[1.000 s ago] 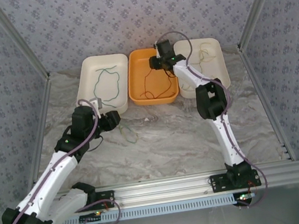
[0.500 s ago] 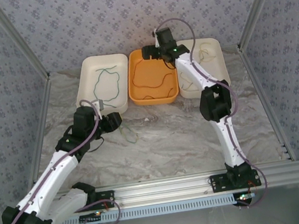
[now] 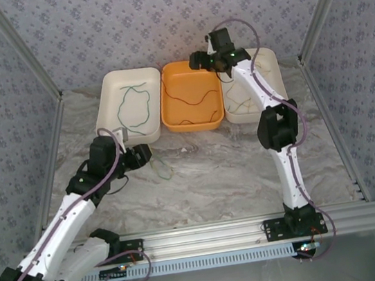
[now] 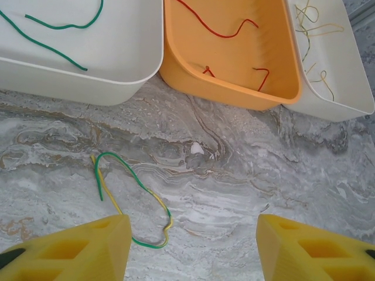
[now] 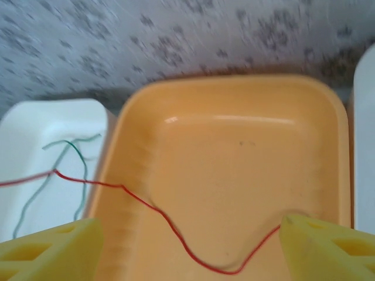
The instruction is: Untangle the cables
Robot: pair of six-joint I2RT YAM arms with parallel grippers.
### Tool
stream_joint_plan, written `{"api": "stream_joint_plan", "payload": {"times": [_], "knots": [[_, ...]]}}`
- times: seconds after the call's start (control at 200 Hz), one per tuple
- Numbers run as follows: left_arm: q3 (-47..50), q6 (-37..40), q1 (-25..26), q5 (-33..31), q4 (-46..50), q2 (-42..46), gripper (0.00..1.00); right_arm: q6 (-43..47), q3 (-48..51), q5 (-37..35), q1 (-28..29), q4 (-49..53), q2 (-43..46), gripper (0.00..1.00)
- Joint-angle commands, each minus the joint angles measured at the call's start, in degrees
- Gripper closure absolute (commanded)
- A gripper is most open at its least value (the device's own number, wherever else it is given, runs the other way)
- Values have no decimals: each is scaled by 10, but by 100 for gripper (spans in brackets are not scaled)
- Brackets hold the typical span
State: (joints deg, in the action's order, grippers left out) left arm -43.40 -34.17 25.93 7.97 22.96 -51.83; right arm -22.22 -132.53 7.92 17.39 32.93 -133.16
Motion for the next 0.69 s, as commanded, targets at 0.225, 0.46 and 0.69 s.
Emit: {"api": "stream_joint_plan", "payload": {"times": [0.225,0.46,0.69], "knots": [[-107,5,-58,56,-27,-117,45,35,162,5,44,-109,80,46],[-193,-39,-110,116,-71,-222,54,-92,223,101,59,-228,99,30],[-148,-61,-126,115,-97,-179,54,-429,235,103,64,-435,55,26]]}}
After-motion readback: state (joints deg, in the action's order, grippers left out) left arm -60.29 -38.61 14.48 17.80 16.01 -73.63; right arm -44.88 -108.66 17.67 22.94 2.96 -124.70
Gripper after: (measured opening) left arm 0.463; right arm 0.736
